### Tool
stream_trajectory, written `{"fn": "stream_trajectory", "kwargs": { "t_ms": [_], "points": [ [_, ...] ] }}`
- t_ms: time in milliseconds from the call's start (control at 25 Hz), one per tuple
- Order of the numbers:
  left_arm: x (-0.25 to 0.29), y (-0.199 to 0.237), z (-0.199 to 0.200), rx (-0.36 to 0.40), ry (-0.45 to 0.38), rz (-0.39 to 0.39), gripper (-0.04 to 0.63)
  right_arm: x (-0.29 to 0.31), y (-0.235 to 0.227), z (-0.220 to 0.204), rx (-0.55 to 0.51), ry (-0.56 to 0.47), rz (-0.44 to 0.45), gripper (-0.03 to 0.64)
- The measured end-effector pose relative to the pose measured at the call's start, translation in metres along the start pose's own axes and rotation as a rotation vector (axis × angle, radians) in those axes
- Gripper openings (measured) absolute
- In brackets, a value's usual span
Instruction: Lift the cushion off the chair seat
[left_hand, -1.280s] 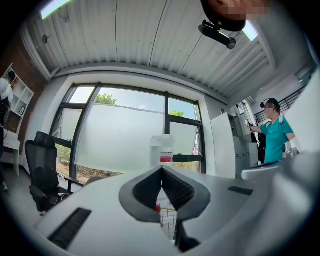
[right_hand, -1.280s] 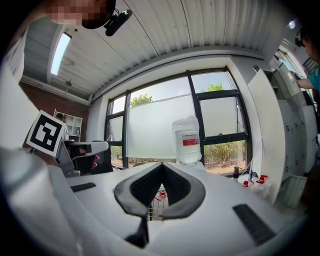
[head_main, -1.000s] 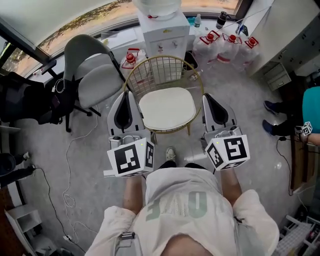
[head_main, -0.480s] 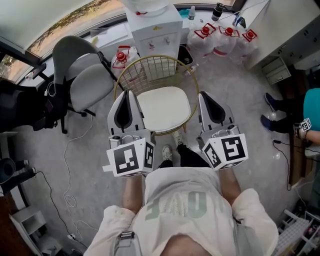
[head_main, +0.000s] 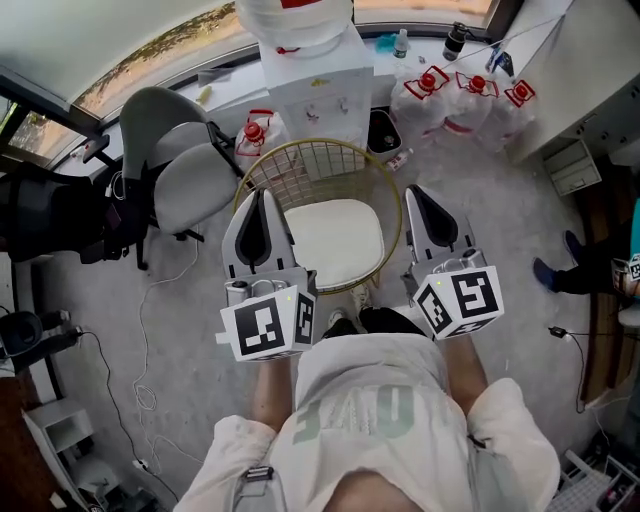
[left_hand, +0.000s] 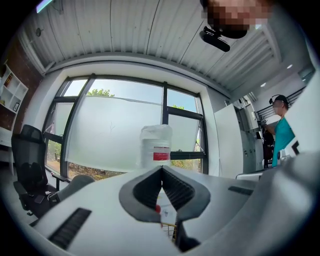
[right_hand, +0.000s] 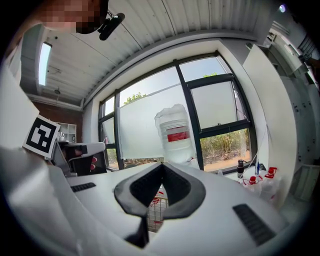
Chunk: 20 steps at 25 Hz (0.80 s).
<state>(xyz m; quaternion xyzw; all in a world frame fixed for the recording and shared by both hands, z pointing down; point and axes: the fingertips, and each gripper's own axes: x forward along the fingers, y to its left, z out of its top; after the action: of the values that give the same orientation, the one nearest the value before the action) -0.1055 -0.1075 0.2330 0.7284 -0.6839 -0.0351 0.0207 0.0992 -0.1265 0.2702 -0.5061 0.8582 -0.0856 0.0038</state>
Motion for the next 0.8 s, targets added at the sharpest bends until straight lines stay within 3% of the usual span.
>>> {"fn": "stream_trajectory", "kwargs": {
  "t_ms": [360, 600, 800],
  "points": [
    [0.014, -0.003, 0.001, 0.043, 0.007, 0.018, 0.013, 0.017, -0.010, -0.016, 0.081, 0.016, 0.052, 0.017],
    [0.024, 0.012, -0.003, 0.010, 0.002, 0.000, 0.014, 0.026, -0.001, -0.030, 0.118, 0.075, 0.080, 0.017],
    [0.031, 0.013, -0.003, -0.007, -0.010, -0.032, 0.014, 0.027, -0.005, -0.029, 0.099, 0.073, 0.040, 0.017]
  ]
}}
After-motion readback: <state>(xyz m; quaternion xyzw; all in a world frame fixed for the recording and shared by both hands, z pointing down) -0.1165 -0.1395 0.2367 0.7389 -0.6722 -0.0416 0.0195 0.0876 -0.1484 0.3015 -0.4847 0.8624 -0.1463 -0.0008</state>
